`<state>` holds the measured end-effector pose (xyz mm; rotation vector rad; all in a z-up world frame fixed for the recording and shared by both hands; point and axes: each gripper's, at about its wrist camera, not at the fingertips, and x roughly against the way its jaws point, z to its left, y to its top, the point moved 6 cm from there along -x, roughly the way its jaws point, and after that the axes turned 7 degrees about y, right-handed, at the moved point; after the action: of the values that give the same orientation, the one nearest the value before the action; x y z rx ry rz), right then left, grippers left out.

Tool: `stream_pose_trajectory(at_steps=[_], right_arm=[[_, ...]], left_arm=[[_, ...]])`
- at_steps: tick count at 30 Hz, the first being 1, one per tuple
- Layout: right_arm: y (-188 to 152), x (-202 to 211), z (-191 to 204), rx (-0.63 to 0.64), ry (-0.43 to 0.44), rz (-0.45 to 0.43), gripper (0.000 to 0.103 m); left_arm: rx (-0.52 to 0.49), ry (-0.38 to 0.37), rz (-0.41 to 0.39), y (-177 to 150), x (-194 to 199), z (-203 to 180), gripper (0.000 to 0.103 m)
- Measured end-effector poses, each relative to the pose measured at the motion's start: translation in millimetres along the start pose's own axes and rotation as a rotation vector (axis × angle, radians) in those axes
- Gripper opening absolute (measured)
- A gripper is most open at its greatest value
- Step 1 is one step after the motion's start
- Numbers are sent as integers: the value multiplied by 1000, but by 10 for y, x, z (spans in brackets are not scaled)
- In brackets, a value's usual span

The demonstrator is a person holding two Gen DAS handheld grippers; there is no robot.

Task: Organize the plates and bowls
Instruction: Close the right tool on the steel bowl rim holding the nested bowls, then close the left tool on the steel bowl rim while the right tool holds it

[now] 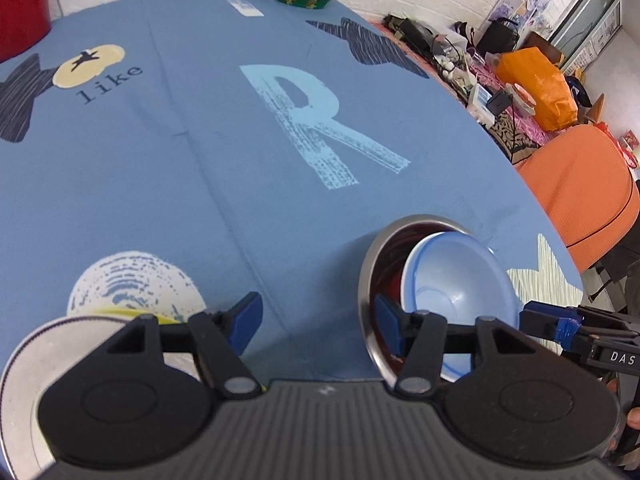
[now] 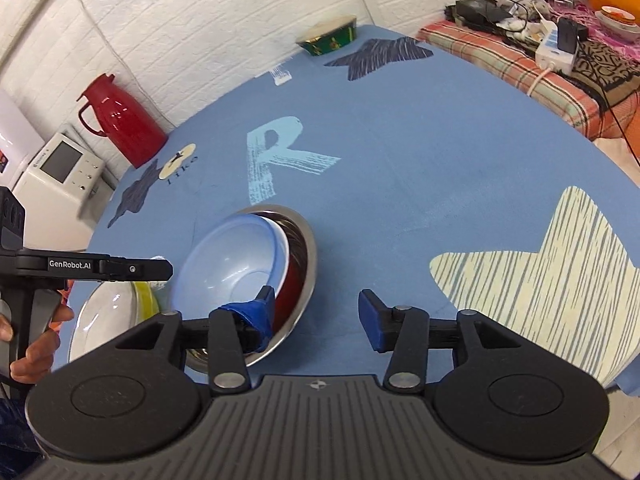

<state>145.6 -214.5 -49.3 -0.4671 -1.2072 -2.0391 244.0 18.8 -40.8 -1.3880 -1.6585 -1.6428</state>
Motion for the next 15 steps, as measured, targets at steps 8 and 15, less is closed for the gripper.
stream_pose_trajectory(at_steps=[8, 15], right_arm=[[-6, -137, -29, 7, -25, 49, 34], [26, -254, -89, -21, -25, 68, 38]], left_arm=[[-24, 5, 11, -28, -122, -63, 56], [-8, -2, 21, -34, -169, -32, 56]])
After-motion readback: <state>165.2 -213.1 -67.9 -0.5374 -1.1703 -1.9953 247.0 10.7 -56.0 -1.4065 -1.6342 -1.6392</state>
